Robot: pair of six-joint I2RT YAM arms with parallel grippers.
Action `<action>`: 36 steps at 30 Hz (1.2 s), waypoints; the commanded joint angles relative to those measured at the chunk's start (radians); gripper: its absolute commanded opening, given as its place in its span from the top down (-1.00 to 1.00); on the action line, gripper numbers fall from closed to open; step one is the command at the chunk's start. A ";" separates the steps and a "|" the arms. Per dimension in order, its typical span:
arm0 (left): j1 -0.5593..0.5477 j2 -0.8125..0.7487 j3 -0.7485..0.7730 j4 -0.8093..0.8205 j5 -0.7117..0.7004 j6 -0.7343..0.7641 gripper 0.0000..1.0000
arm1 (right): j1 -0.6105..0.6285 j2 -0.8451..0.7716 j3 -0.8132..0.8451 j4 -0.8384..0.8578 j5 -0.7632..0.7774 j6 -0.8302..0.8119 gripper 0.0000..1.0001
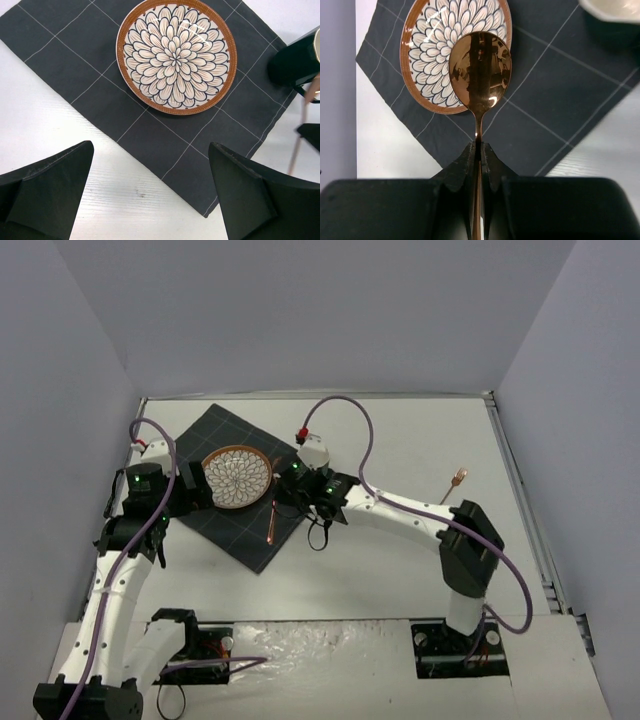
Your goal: Set the dinner table for one person
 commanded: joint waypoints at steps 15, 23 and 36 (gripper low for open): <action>0.004 -0.019 0.032 0.023 -0.035 -0.014 -0.94 | 0.033 0.233 0.109 0.000 0.215 0.320 1.00; 0.003 -0.017 0.032 0.023 -0.029 -0.013 -0.94 | 0.016 0.269 0.113 -0.035 0.265 0.379 1.00; 0.004 -0.015 0.030 0.024 -0.020 -0.013 -0.94 | 0.001 0.322 0.093 -0.048 0.273 0.492 1.00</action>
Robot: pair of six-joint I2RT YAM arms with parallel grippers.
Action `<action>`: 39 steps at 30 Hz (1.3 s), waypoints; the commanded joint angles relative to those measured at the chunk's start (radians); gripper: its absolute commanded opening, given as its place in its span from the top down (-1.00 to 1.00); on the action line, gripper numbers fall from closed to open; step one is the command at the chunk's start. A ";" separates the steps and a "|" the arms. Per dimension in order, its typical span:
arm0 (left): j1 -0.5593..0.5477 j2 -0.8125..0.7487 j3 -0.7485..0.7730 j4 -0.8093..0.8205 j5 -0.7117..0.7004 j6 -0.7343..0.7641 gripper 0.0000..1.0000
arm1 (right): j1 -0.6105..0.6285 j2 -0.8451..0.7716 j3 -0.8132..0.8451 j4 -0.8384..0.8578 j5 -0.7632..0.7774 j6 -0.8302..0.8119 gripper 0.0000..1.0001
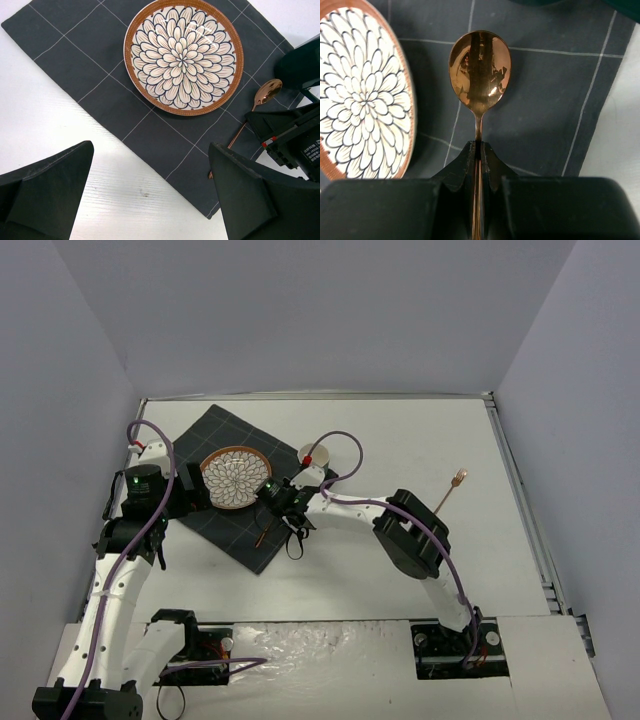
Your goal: Set the dinner table for one person
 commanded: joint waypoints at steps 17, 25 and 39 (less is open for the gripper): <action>0.004 -0.011 0.031 0.033 0.010 -0.012 -0.94 | -0.014 0.034 -0.045 -0.002 -0.024 0.159 0.82; 0.004 -0.012 0.029 0.032 0.010 -0.012 -0.94 | -0.004 -0.005 -0.067 -0.002 -0.014 0.160 0.60; 0.003 -0.013 0.026 0.036 0.012 -0.013 -0.94 | 0.008 -0.089 -0.143 -0.003 -0.005 0.163 0.47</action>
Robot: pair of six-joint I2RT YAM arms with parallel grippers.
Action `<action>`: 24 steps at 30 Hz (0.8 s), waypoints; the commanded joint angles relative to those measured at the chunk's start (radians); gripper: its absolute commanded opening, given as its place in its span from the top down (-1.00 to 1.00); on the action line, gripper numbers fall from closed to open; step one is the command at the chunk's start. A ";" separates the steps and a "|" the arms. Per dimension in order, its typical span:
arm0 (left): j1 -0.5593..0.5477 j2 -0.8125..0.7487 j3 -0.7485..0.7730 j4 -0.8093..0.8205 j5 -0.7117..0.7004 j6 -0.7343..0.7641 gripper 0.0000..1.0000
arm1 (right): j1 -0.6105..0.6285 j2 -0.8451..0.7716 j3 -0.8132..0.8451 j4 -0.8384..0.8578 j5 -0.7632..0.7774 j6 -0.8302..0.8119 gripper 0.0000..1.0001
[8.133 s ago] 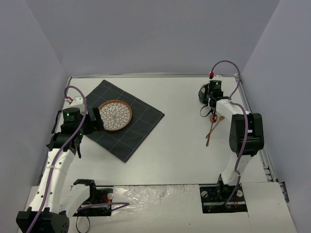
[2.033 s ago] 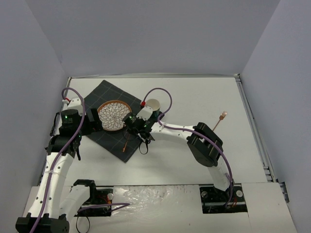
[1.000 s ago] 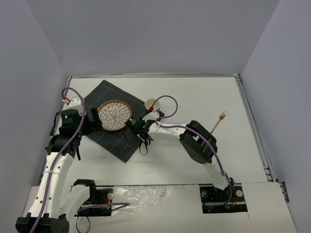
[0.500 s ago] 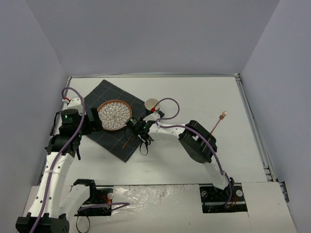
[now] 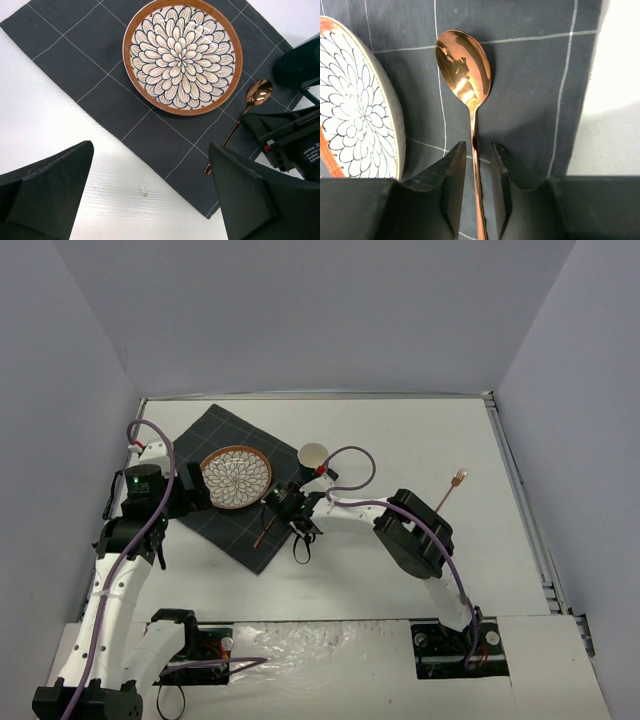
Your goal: Set the dinner table for one person
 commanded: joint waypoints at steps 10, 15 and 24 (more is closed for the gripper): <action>-0.009 0.012 0.012 0.089 0.111 -0.004 -0.94 | 0.037 -0.246 0.003 -0.087 0.189 -0.312 0.11; -0.077 0.058 0.028 0.104 0.134 0.009 -0.94 | 0.024 -0.416 -0.025 -0.086 0.242 -0.541 -0.34; -0.290 0.260 0.145 0.135 0.109 -0.019 -0.94 | -0.246 -0.771 -0.258 -0.071 0.126 -0.810 -1.00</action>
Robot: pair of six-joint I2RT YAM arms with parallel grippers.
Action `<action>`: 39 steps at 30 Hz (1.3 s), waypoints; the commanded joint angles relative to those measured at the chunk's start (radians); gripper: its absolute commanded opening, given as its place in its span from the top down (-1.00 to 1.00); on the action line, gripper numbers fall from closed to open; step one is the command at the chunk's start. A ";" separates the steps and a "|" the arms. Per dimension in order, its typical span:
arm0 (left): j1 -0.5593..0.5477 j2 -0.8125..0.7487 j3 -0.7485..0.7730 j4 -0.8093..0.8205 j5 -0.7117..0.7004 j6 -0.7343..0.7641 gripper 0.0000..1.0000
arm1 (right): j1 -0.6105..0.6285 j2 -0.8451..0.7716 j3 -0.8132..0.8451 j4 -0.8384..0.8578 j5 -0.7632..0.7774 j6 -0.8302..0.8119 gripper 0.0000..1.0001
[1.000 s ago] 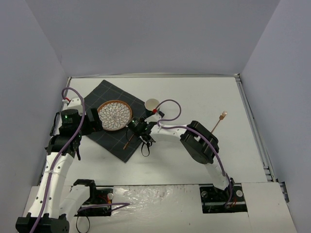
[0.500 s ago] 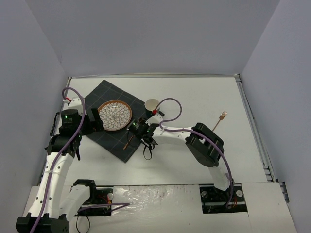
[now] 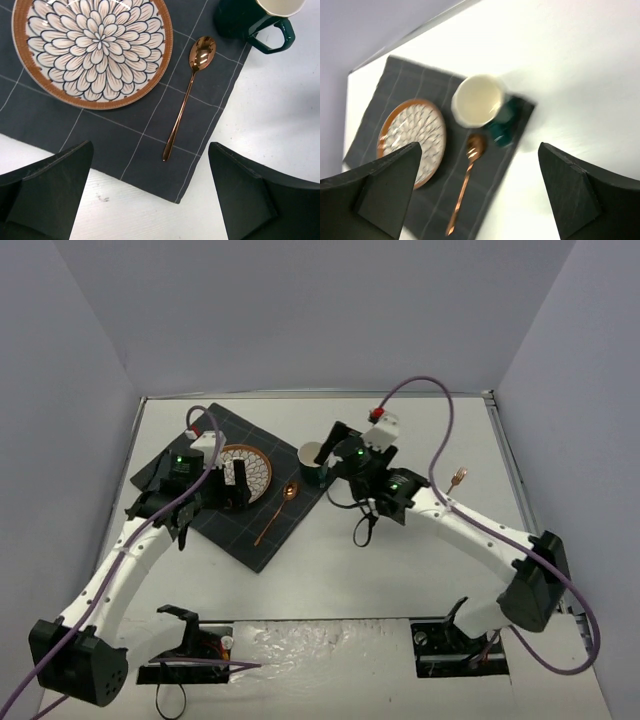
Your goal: Set the dinner table for one person
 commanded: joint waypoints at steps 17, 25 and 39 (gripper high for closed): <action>-0.192 0.494 0.107 0.680 0.255 0.123 -0.94 | -0.697 -0.448 -0.400 0.136 -0.530 -0.439 -1.00; -0.188 0.653 0.158 0.723 0.329 0.193 -0.94 | -0.723 -0.478 -0.422 0.147 -0.568 -0.475 -1.00; -0.166 0.734 0.145 0.769 0.349 0.229 -0.94 | -0.732 -0.534 -0.470 0.160 -0.580 -0.492 -1.00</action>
